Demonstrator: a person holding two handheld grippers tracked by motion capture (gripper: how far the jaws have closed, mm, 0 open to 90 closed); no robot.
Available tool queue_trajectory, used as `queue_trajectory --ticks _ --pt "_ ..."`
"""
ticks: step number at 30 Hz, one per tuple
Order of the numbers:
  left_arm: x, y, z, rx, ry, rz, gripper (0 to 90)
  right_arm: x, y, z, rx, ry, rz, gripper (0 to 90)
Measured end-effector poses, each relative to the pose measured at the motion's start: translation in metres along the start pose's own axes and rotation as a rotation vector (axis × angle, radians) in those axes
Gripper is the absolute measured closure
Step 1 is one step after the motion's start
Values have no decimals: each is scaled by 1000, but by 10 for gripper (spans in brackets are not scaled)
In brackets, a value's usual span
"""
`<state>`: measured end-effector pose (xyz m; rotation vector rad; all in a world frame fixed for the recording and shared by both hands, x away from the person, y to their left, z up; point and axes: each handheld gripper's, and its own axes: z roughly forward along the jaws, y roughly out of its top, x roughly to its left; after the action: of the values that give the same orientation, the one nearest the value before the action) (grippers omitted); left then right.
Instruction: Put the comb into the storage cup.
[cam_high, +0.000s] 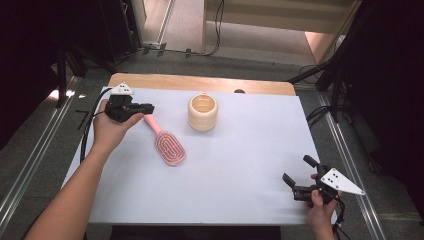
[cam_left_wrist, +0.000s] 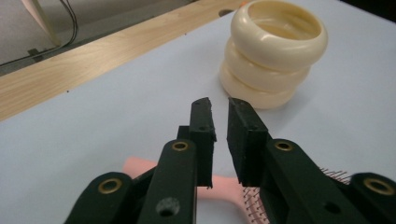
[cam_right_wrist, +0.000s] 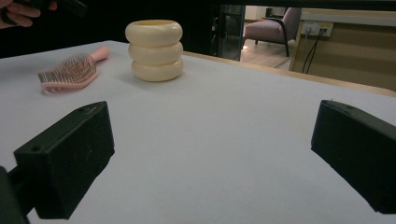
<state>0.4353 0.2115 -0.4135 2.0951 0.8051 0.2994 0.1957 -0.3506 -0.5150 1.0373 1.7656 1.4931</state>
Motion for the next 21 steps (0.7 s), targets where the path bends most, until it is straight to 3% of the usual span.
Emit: queue_trajectory --ticks 3,6,11,14,20,21 --pt "5 7 6 29 -31 -7 873 0 0 0 0 1 2 0" --pt "8 16 12 62 -36 -1 896 0 0 0 3 -1 1 0" --pt "13 25 26 138 -38 6 900 0 0 0 0 1 1 0" --pt "16 27 35 190 -68 20 900 0 0 0 -1 3 1 0" --pt "20 28 49 258 -56 40 900 -1 0 0 0 2 3 0" --pt "22 29 56 292 -52 41 900 -1 0 0 -2 3 4 0"
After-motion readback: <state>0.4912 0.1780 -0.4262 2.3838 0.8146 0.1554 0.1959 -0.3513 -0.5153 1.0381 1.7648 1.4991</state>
